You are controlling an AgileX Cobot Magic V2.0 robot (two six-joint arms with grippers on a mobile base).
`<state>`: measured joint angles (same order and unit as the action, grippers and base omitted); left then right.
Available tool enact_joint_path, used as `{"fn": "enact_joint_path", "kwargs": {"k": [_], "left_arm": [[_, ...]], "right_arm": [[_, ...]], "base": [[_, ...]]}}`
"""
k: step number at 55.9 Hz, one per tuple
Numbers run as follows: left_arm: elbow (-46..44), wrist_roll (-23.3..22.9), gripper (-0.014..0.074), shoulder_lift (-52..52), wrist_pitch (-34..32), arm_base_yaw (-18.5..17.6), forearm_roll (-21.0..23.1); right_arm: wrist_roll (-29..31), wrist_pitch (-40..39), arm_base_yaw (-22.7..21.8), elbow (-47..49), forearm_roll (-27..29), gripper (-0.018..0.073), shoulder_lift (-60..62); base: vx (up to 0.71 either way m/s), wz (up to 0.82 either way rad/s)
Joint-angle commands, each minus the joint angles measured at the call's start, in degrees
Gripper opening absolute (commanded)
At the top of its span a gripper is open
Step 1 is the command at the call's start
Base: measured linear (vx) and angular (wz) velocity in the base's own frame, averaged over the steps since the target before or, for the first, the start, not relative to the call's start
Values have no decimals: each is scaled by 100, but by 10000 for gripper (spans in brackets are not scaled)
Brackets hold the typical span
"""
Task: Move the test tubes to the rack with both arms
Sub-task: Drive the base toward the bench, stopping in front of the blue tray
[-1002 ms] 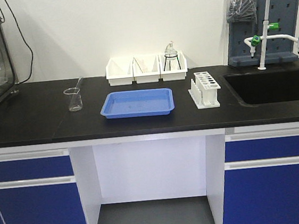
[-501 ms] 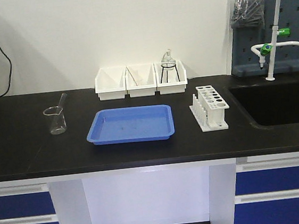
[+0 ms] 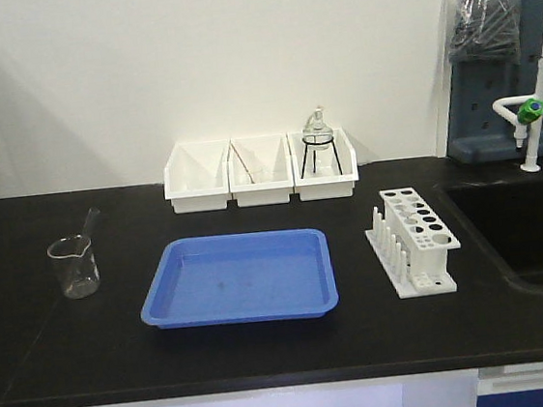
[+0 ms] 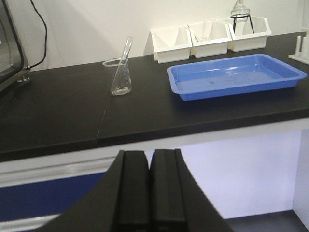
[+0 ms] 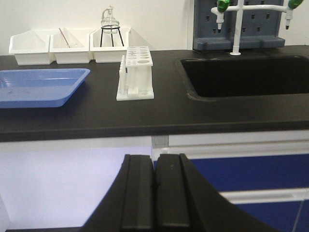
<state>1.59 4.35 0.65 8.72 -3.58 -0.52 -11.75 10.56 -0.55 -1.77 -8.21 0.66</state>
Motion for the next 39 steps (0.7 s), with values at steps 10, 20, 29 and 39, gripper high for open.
{"fn": "enact_joint_path", "kwargs": {"k": [10, 20, 29, 39], "left_arm": [[142, -49, -7, 28, -488, -6, 52], [142, -49, -7, 28, -488, -6, 52], [142, -49, -7, 28, -488, -6, 52], [142, -49, -7, 28, -488, -6, 52]], "right_arm": [[30, -466, -28, -35, -20, -11, 62], [30, -466, -28, -35, -20, -11, 62], [30, -466, -28, -35, -20, -11, 62], [30, -466, -28, -35, -20, -11, 62]], "base": [[37, 1], [35, 0], [29, 0], [22, 1]]}}
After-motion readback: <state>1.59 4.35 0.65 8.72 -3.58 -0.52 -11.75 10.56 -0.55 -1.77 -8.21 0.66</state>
